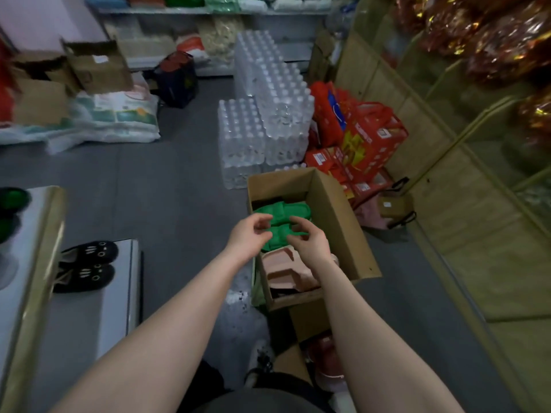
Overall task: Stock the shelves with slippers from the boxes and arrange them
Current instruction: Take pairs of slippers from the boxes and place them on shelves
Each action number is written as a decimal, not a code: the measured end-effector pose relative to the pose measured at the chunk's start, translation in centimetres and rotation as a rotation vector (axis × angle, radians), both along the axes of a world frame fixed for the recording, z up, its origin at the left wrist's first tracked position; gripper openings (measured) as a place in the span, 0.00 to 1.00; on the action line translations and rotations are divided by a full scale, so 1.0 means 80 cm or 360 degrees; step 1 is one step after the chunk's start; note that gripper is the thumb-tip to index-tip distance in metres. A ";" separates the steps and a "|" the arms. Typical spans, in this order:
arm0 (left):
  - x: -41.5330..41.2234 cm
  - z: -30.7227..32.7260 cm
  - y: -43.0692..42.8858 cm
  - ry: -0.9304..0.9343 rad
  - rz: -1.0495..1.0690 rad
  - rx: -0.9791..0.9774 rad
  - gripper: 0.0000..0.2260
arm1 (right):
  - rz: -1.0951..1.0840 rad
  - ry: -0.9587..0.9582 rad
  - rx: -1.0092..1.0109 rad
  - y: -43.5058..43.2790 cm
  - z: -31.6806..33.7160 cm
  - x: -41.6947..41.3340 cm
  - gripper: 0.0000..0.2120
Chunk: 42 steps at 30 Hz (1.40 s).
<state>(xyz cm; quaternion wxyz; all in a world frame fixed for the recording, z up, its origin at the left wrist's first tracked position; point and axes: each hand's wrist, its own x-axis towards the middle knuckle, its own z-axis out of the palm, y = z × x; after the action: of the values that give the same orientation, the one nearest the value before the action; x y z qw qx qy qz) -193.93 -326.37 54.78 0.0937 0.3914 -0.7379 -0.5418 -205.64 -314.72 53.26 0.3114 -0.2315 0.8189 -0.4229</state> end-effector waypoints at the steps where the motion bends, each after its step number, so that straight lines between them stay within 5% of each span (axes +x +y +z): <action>1: -0.008 -0.007 0.004 -0.0027 -0.0022 0.0022 0.17 | -0.0037 -0.0017 0.0033 0.008 -0.008 -0.009 0.21; 13: -0.076 -0.102 0.019 -0.0418 -0.0267 0.0428 0.16 | -0.0460 -0.0145 0.0472 0.071 -0.099 -0.085 0.18; 18: -0.092 -0.154 0.014 -0.0607 -0.0408 0.0550 0.18 | -0.0431 0.0028 0.0737 0.065 -0.138 -0.110 0.17; 24: -0.099 -0.195 0.005 -0.0782 -0.0558 0.0617 0.20 | 0.0031 0.0185 0.0897 0.049 -0.203 -0.143 0.23; 29: -0.098 -0.213 -0.003 -0.0845 -0.0567 0.0631 0.19 | 0.0699 0.0400 0.1540 0.036 -0.233 -0.155 0.23; 32: -0.098 -0.215 -0.006 -0.0852 -0.0559 0.0632 0.21 | 0.0820 0.0400 0.1626 0.031 -0.220 -0.155 0.17; 42: -0.114 -0.178 -0.018 -0.0734 -0.0157 0.0464 0.20 | -0.0438 -0.0483 0.0865 0.009 -0.158 -0.189 0.17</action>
<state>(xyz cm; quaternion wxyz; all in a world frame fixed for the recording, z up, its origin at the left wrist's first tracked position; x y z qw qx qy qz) -203.06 -327.79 40.53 -0.1606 0.4773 -0.6721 -0.5428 -220.74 -314.02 40.66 0.4202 0.0381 0.8695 -0.2569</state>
